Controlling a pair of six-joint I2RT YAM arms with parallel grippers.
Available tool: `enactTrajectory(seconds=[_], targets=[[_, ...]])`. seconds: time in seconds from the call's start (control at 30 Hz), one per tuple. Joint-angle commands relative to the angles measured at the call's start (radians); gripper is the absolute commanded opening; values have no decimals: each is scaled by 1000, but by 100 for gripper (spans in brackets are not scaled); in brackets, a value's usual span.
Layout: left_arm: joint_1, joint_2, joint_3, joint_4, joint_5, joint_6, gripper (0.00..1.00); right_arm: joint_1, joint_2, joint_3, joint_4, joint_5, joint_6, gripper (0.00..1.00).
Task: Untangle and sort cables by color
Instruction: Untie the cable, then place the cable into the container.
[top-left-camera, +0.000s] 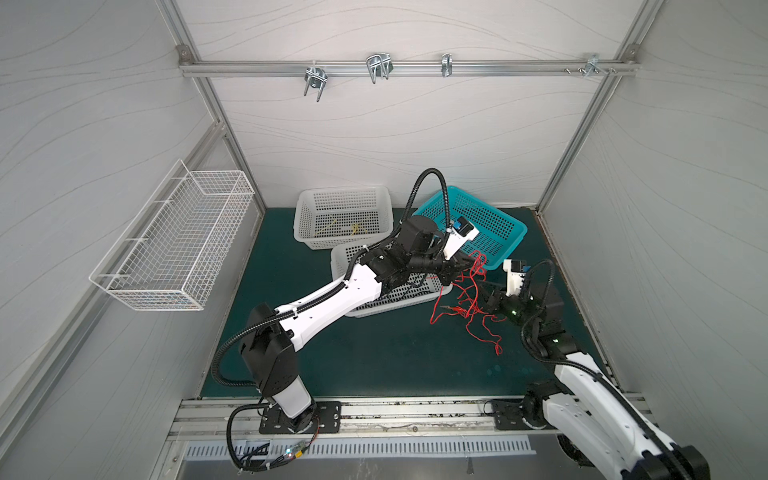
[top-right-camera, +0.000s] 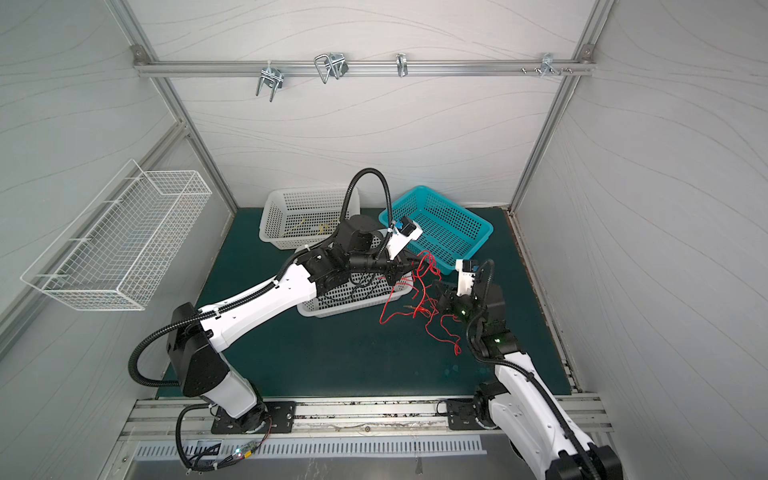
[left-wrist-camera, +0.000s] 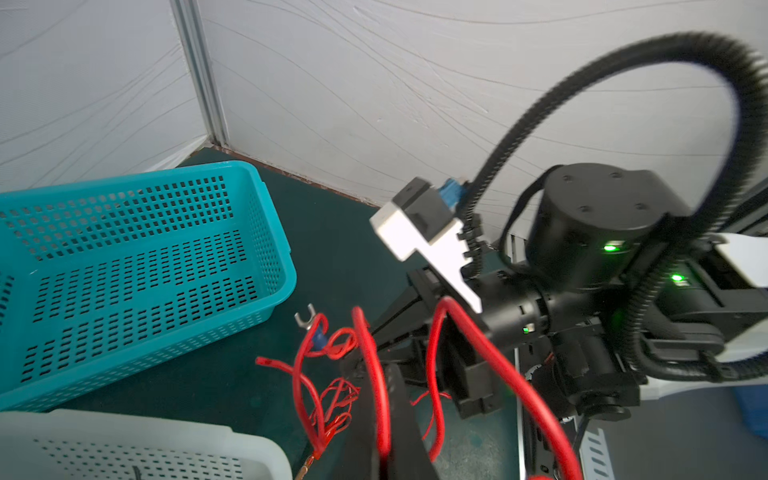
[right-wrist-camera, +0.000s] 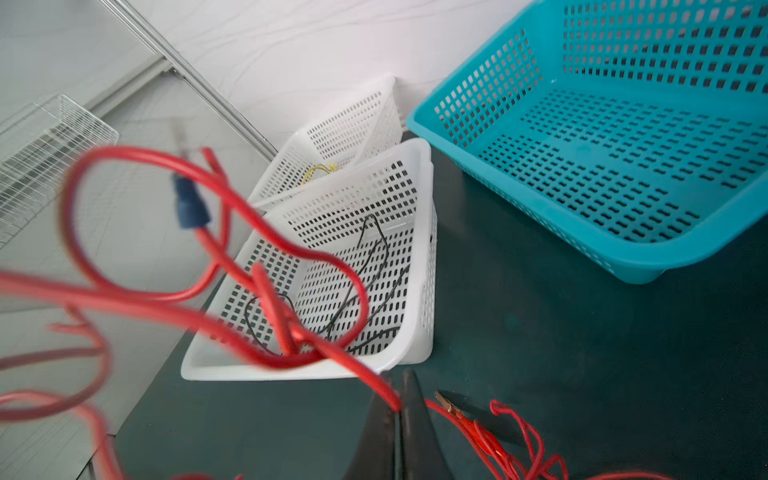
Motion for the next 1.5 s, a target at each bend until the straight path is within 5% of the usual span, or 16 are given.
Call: enactTrajectory(seconds=[0.0, 0.3, 0.53, 0.87, 1.07, 1.47], targets=[[24, -22, -7, 15, -75, -25, 0, -5, -101, 30, -66, 18, -17, 0], [99, -55, -62, 54, -87, -108, 0, -6, -227, 90, -363, 296, 4, 0], [123, -68, -55, 4, -159, -99, 0, -7, -246, 65, -311, 283, 26, 0], [139, -55, -2, 9, -54, -67, 0, -6, -163, 88, -396, 320, 21, 0], [139, 40, 128, -23, -109, -76, 0, -4, -140, 61, -427, 305, 38, 0], [139, 447, 623, -179, -441, -198, 0, -2, -267, 37, -522, 336, 73, 0]])
